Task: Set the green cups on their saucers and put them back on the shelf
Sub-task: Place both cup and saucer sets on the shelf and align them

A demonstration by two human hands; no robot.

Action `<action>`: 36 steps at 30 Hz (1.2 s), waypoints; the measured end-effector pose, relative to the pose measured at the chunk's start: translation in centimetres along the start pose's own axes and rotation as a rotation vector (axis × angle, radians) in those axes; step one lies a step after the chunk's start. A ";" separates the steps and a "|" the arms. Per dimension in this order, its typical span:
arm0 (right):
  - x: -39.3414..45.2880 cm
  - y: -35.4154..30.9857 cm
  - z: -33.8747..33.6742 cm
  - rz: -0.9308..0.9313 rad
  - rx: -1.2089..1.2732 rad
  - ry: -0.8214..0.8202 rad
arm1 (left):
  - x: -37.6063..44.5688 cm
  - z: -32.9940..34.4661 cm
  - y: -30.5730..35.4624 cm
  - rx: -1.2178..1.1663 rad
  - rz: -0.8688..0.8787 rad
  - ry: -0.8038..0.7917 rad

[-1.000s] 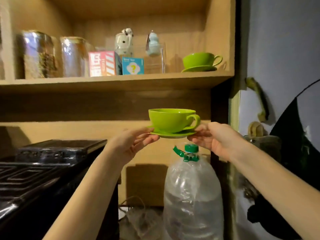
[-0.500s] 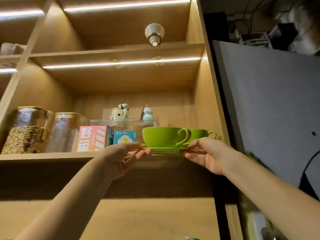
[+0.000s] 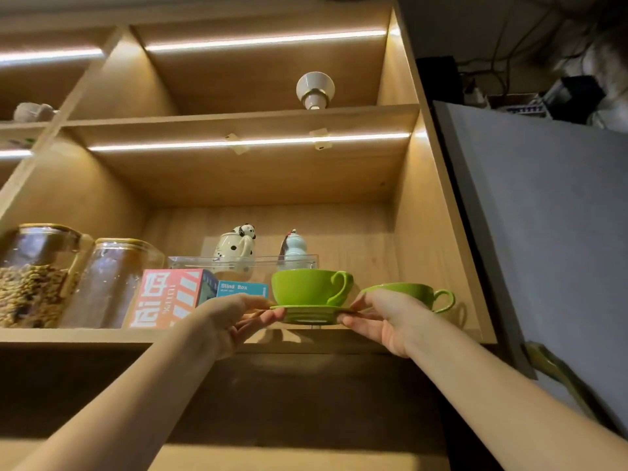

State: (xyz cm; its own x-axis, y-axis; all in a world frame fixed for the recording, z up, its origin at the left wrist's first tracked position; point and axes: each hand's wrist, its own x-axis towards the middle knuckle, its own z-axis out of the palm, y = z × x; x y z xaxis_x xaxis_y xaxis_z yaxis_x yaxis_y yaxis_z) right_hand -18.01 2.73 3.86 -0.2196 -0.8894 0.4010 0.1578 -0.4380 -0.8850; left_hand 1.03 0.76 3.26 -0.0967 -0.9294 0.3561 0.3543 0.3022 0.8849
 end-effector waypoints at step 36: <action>-0.5 8.7 -0.1 -1.006 -1.352 0.084 | 2.9 -1.7 -10.8 1.413 1.200 0.370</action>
State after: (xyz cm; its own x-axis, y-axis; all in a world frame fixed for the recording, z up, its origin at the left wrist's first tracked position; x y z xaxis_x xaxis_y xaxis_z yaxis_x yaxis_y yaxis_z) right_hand -16.65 -0.59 -4.06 0.2333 -0.3190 0.9186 -0.9363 -0.3288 0.1236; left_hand -1.45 -5.54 -5.80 -0.1659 -0.0573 0.9845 -0.8658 0.4863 -0.1177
